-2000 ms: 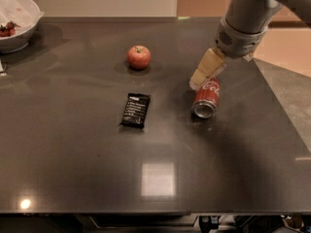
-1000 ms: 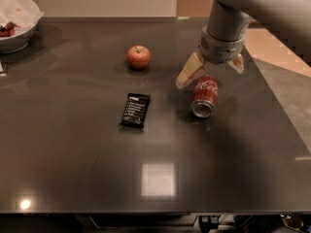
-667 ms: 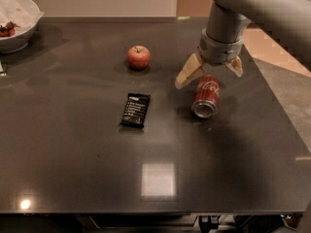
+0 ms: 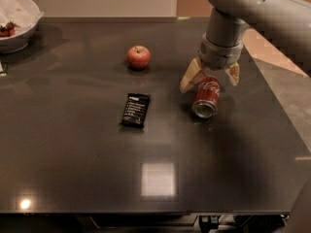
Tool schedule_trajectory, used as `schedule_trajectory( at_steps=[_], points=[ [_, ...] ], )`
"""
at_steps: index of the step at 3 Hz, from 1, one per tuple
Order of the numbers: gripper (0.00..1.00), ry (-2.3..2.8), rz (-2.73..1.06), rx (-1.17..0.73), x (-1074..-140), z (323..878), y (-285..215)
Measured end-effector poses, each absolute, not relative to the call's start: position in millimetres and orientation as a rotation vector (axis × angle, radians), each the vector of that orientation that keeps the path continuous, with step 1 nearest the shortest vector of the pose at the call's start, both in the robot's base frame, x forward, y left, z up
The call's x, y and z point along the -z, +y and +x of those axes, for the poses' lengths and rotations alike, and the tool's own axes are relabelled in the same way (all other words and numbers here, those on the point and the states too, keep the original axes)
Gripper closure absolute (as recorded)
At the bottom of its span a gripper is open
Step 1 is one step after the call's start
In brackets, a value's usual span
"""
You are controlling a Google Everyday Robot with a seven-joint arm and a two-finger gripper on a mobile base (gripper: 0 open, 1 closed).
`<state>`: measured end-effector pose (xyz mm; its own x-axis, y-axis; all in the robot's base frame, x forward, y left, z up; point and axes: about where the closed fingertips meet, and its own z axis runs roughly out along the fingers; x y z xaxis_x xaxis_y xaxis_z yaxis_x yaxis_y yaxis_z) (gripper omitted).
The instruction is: Place coke can upright
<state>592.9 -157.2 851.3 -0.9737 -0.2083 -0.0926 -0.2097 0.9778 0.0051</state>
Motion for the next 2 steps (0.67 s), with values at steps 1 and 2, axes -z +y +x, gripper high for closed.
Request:
schedule_trajectory(
  at_steps=[1, 2],
  points=[
    [0.39, 3.051, -0.315, -0.036, -849.3, 585.9, -153.7],
    [0.62, 3.042, -0.327, -0.046, -853.9, 579.8, -149.6]
  ],
)
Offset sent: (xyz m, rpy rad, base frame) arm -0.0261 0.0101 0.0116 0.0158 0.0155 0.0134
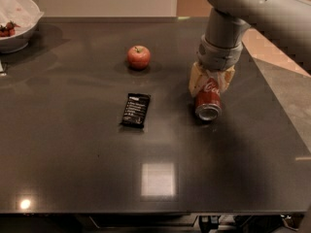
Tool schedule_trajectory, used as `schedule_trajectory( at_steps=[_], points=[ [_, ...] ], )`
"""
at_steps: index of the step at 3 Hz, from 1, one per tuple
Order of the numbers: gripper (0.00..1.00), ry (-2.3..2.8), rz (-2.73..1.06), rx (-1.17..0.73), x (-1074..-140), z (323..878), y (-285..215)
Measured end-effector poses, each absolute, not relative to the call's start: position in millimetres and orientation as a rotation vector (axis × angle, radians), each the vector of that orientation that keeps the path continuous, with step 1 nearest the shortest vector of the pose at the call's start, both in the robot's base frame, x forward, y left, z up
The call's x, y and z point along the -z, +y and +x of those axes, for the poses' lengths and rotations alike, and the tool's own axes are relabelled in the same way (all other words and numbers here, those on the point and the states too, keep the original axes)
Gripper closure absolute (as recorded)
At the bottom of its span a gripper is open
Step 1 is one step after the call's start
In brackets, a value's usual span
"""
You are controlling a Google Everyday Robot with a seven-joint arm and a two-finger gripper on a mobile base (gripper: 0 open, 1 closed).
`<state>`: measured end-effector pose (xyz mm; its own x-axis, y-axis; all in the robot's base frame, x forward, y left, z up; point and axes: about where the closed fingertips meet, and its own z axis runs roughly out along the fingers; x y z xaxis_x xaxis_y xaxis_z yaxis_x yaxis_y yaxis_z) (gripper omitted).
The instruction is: Place coke can upright
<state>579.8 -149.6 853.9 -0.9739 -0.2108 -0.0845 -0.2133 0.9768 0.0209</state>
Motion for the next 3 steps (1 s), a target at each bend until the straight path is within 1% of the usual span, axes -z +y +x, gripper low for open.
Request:
schedule_trajectory(
  at_steps=[1, 2, 3],
  points=[
    [0.87, 2.988, -0.398, -0.069, -870.0, 582.4, -146.9],
    [1.0, 2.895, -0.54, -0.092, -887.4, 590.1, -141.9],
    [1.0, 2.736, -0.732, -0.1, -908.5, 597.5, -139.3]
  ],
)
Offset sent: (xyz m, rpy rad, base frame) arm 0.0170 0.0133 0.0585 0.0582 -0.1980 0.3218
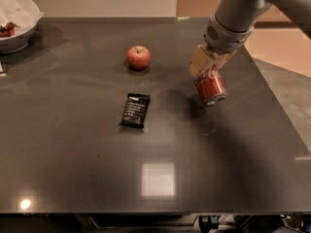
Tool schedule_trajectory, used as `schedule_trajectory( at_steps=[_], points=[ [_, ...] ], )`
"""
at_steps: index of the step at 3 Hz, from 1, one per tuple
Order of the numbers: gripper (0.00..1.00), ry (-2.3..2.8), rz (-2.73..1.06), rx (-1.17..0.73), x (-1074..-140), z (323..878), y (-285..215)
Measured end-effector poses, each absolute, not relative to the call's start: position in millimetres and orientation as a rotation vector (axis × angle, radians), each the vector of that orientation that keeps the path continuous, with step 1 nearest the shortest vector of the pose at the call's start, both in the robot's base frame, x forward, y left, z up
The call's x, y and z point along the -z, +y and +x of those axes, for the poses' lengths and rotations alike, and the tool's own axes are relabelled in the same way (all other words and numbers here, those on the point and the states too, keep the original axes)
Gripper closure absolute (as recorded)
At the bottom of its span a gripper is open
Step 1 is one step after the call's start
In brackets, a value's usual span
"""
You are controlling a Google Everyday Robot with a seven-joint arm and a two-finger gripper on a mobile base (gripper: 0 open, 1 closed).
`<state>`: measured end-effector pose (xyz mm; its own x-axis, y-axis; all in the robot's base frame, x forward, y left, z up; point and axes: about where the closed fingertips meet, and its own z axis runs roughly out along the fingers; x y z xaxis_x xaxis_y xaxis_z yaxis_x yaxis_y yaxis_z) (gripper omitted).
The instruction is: Place coke can upright
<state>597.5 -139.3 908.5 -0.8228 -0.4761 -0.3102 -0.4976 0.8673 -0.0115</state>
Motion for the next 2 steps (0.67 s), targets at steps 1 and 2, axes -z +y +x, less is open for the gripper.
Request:
schedule_trajectory(
  at_steps=[1, 2],
  points=[
    [1.0, 2.532, -0.89, -0.087, -928.3, 598.6, -141.8],
    [1.0, 2.314, -0.982, -0.113, -939.8, 595.7, -146.2]
  ],
)
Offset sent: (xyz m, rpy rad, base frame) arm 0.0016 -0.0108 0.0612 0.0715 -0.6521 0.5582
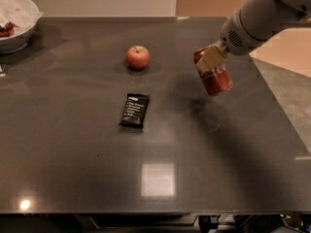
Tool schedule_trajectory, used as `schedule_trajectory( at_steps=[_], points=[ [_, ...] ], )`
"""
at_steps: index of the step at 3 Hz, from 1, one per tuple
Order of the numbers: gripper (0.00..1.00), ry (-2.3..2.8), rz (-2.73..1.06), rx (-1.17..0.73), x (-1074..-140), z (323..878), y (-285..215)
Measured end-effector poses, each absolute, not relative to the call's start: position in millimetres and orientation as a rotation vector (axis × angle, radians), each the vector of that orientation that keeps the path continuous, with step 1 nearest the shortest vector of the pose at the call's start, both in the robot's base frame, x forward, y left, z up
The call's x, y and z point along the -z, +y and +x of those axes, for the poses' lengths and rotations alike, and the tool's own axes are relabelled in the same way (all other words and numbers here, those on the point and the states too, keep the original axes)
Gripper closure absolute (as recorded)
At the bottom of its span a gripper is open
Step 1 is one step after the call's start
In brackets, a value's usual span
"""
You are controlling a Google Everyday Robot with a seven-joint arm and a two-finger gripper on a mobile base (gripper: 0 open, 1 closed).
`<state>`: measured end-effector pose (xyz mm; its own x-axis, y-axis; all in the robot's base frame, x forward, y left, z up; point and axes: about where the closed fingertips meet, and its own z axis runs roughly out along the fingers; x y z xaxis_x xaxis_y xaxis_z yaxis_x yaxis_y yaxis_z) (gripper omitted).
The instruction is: Place coke can upright
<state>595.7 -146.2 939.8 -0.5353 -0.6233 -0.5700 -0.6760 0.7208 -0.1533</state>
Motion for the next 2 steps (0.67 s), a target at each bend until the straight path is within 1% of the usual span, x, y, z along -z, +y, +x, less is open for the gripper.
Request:
schedule_trajectory(
  at_steps=[2],
  points=[
    [1.0, 1.963, -1.006, -0.252, -954.2, 605.5, -146.2]
  ],
)
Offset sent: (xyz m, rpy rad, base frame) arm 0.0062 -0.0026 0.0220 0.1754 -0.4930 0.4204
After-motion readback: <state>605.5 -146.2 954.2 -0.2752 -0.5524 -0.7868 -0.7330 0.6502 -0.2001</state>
